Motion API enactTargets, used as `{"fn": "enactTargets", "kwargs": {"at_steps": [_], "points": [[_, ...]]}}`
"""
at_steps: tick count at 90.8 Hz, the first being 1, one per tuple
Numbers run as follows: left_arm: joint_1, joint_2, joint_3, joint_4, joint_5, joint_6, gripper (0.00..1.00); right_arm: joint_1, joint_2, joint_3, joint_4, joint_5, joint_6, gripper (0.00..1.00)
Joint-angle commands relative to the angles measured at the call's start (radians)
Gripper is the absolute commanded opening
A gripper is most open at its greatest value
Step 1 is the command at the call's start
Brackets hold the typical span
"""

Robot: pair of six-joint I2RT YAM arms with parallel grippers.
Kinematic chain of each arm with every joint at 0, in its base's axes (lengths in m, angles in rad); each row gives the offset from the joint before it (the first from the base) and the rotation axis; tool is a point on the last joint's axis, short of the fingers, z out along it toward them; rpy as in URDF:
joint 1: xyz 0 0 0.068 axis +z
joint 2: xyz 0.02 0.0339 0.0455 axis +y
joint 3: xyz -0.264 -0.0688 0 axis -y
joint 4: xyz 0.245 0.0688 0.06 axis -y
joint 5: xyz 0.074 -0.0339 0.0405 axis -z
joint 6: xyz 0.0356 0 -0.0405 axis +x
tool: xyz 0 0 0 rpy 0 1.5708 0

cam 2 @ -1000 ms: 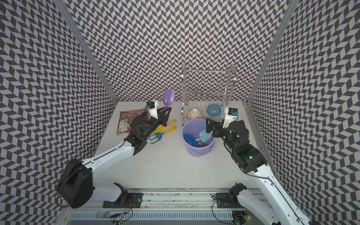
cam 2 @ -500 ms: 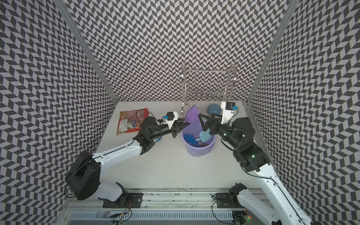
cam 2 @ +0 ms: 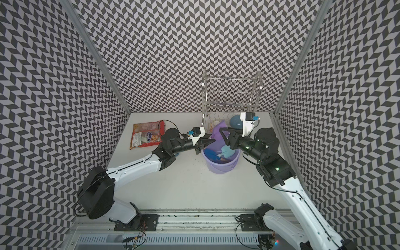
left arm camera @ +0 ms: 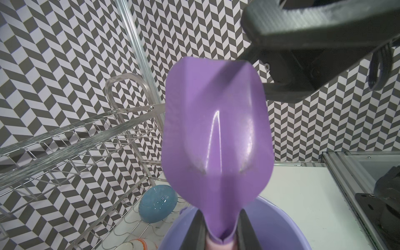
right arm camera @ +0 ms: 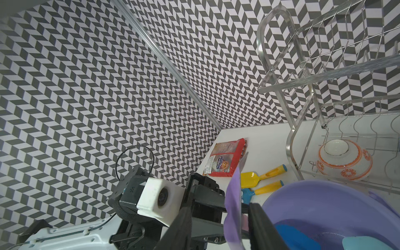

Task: Organize the gardening tools
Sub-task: Pick up the gardening tool from the center of the board, then place the gardening tool in the container.

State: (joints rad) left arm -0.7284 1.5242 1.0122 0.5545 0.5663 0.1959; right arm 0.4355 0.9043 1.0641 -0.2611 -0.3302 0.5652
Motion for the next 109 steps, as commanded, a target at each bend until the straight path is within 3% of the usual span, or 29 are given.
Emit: {"fn": "enactTargets", "kwargs": {"at_steps": [1,16,27,34,43,50,60,62,86,109], "points": [[-0.017,0.005,0.033,-0.006,-0.003,0.027,0.0,-0.004,0.0,0.008,0.032,-0.004,-0.003,0.42],[-0.034,0.014,0.047,-0.029,-0.001,0.046,0.0,-0.005,0.02,0.016,0.014,-0.011,-0.019,0.25],[-0.037,0.021,0.062,-0.049,-0.005,0.04,0.0,-0.005,0.027,0.017,0.004,-0.007,-0.04,0.04],[-0.036,0.02,0.063,-0.052,-0.012,0.031,0.09,-0.005,0.024,0.019,-0.001,0.009,-0.061,0.0],[-0.035,0.015,0.06,-0.048,-0.035,0.016,0.28,-0.004,0.011,0.031,-0.015,0.052,-0.089,0.0],[-0.03,0.007,0.053,-0.035,-0.047,-0.002,0.5,-0.005,0.005,0.051,-0.04,0.092,-0.118,0.0],[-0.014,-0.018,0.02,0.009,-0.068,-0.044,0.94,-0.005,-0.006,0.073,-0.082,0.186,-0.158,0.0],[-0.009,-0.027,0.011,0.021,-0.077,-0.054,0.98,-0.005,-0.007,0.075,-0.087,0.207,-0.166,0.0],[0.092,-0.126,-0.137,0.192,-0.276,-0.263,1.0,-0.004,-0.007,0.034,-0.049,0.315,-0.243,0.0],[0.219,-0.083,-0.12,0.115,-0.404,-0.469,1.0,-0.003,0.035,-0.061,0.082,0.308,-0.265,0.0]]}}
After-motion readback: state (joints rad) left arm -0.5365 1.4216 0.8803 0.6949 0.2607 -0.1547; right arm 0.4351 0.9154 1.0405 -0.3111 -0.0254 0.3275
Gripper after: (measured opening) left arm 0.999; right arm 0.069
